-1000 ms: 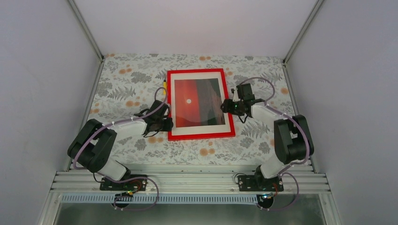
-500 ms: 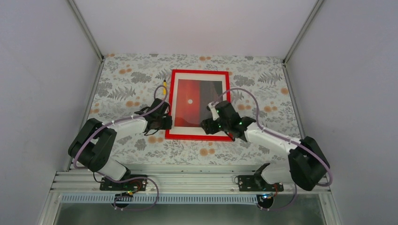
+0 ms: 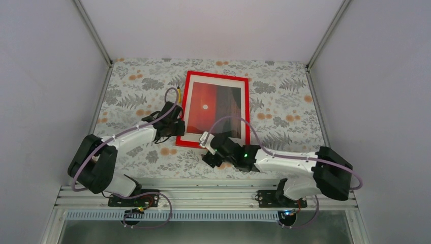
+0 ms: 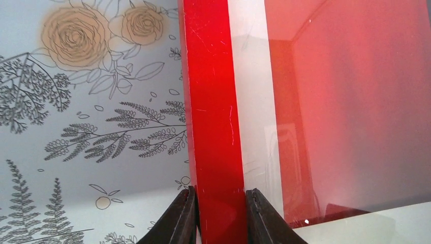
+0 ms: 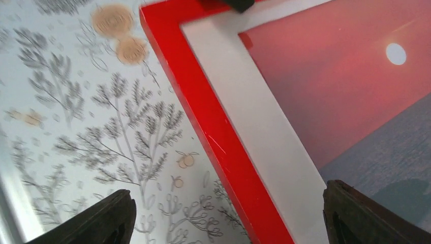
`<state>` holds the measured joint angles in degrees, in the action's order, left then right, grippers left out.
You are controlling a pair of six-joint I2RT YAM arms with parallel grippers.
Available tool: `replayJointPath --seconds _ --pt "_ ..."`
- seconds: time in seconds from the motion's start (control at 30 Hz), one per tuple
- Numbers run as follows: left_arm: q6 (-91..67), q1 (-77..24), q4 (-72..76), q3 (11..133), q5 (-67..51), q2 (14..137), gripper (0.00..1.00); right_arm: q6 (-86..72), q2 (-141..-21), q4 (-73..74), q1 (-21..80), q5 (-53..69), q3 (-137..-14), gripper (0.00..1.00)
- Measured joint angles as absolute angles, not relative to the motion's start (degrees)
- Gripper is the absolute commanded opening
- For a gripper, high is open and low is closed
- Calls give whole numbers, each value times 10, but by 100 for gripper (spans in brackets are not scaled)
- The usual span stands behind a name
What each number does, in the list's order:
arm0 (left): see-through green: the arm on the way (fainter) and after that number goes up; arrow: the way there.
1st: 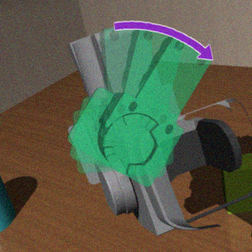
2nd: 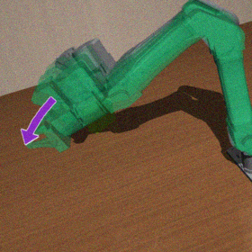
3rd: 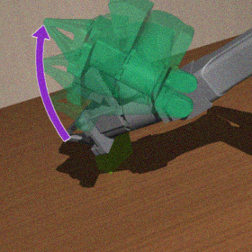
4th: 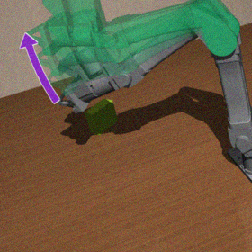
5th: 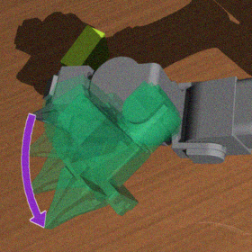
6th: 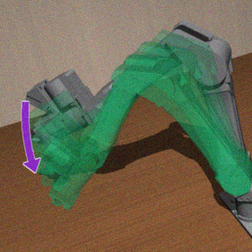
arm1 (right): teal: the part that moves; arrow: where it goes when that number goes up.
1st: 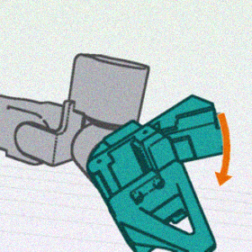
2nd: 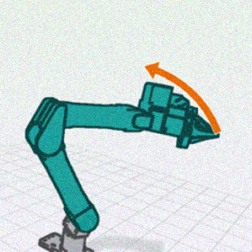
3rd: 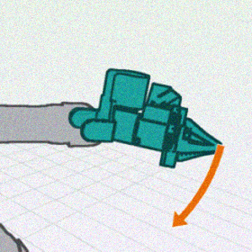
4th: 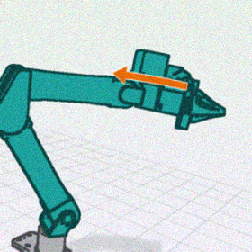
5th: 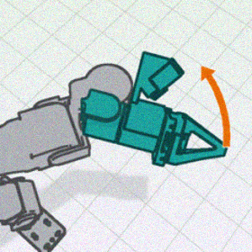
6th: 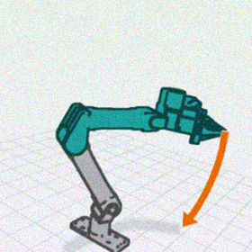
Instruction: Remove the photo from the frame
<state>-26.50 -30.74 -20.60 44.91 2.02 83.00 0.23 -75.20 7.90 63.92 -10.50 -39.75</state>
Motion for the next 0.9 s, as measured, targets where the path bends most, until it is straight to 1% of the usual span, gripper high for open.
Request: replayJointPath --seconds 0.23,0.3,0.4,0.43,0.8,0.9 --pt "-260 -308 -226 462 26 815 6 51 -820 76 703 -228 -407 86" --pt "-259 -308 -230 463 27 810 6 58 -840 78 714 -259 -418 84" --pt "-259 -308 -234 463 27 803 6 69 -863 76 724 -293 -433 77" --pt "-259 -308 -236 463 27 802 6 73 -871 74 727 -302 -437 77" --pt "-259 -310 -247 464 27 791 6 143 -966 18 748 -444 -444 76" --pt "-259 -310 -247 464 27 791 6 166 -992 -8 749 -490 -444 75"
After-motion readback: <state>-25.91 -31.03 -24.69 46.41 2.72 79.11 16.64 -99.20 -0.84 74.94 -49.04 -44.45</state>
